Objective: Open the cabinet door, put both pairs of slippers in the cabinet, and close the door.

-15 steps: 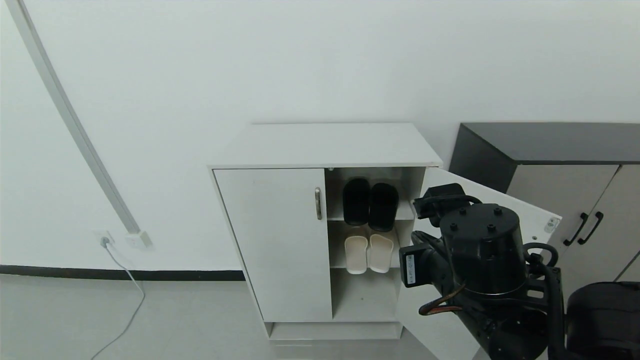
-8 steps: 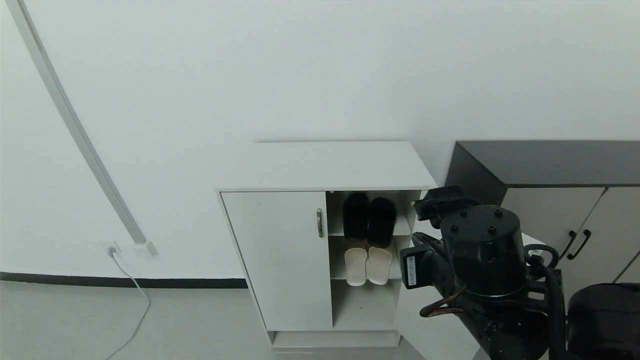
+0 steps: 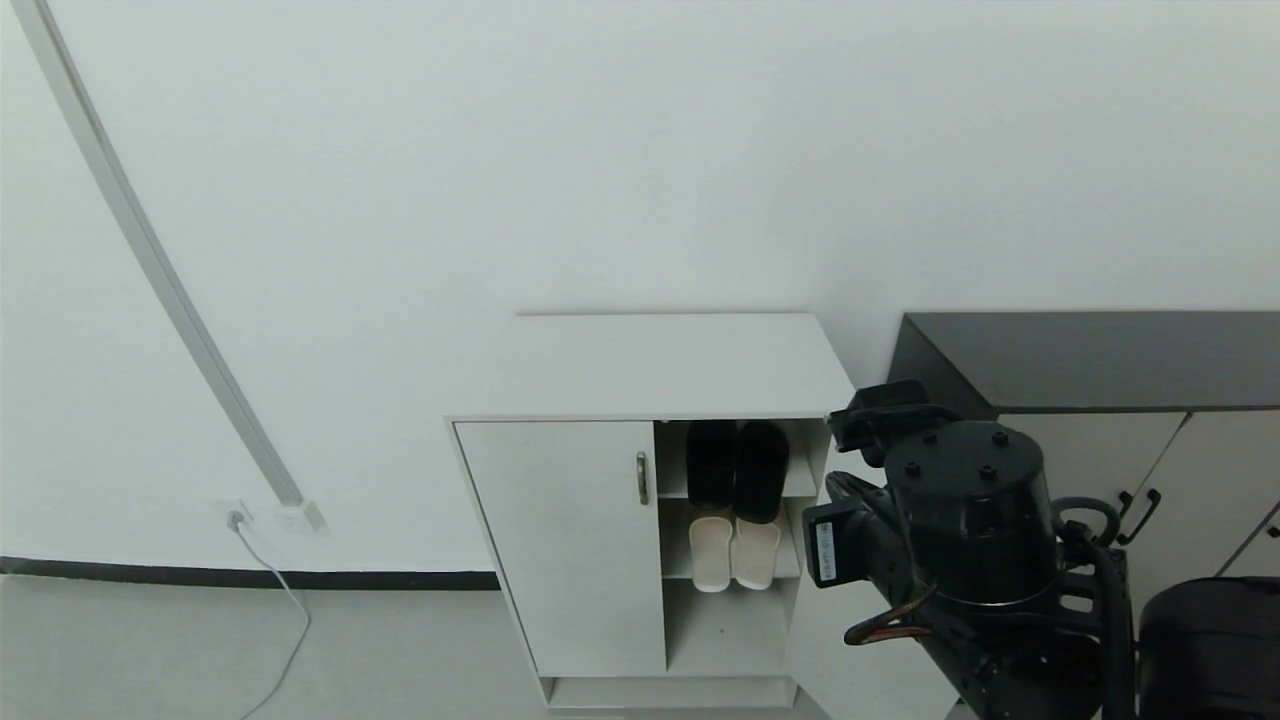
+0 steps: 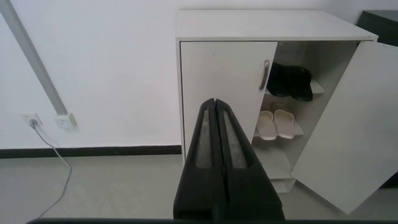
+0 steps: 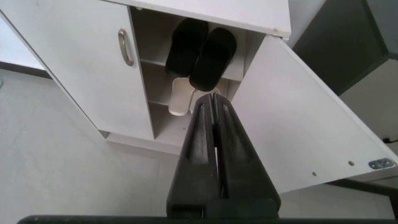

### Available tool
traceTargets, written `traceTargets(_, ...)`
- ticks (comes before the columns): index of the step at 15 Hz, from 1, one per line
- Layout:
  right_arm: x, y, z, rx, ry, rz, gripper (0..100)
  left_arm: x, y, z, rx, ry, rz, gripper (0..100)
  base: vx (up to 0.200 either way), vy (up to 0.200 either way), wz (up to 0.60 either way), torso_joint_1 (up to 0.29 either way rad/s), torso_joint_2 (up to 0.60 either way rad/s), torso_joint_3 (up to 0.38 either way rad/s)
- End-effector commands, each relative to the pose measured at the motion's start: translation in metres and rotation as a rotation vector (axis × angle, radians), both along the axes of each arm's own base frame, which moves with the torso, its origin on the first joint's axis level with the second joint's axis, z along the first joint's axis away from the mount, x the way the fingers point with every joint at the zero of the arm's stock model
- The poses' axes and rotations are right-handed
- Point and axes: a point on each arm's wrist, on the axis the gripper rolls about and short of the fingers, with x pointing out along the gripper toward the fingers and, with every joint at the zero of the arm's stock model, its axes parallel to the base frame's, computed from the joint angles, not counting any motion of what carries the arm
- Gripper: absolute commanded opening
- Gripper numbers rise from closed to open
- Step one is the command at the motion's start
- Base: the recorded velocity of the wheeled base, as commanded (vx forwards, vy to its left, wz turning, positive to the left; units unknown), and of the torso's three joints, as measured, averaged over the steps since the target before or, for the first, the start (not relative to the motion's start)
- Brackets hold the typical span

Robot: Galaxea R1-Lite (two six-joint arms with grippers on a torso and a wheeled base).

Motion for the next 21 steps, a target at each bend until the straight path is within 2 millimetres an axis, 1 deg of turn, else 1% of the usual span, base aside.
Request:
traceTargets(1, 0.000, 0.000, -0.001, -0.008, 0.001, 0.002, 0, 0.000, 0.000, 0.000, -0.001, 0.001, 0.000, 0, 0.000, 0.000, 0.00, 0.178, -0.37, -0.207)
traceTargets(3, -0.001, 0.000, -0.002, -0.012, 0.003, 0.004, 0, 0.000, 0.000, 0.000, 0.001, 0.001, 0.000, 0, 0.000, 0.000, 0.00, 0.122, -0.28, -0.141)
traceTargets(6, -0.001, 0.000, -0.002, -0.012, 0.003, 0.004, 0, 0.000, 0.000, 0.000, 0.001, 0.001, 0.000, 0, 0.000, 0.000, 0.00, 0.012, -0.02, -0.011)
traceTargets(10, -0.001, -0.001, -0.002, -0.013, 0.003, 0.001, 0, 0.000, 0.000, 0.000, -0.001, 0.001, 0.002, 0, 0.000, 0.000, -0.60, 0.006, 0.00, 0.001)
traceTargets(12, 0.002, -0.002, -0.002, -0.016, 0.003, -0.007, 0, 0.000, 0.000, 0.000, -0.001, -0.001, 0.002, 0, 0.000, 0.000, 0.00, 0.000, 0.00, 0.000)
traceTargets(15, 0.007, -0.006, -0.002, -0.025, 0.001, -0.026, 0, 0.000, 0.000, 0.000, -0.001, 0.001, 0.002, 0, 0.000, 0.000, 0.00, 0.000, 0.00, 0.000)
traceTargets(18, 0.018, -0.015, -0.002, -0.044, -0.002, -0.075, 0, 0.000, 0.000, 0.000, 0.001, -0.001, 0.002, 0, 0.000, 0.000, 0.00, 0.000, 0.00, 0.000)
traceTargets(21, 0.025, -0.018, 0.004, -0.030, -0.014, -0.099, 0, 0.000, 0.000, 0.000, 0.001, 0.001, 0.000, 0, 0.000, 0.000, 0.00, 0.000, 0.00, 0.000)
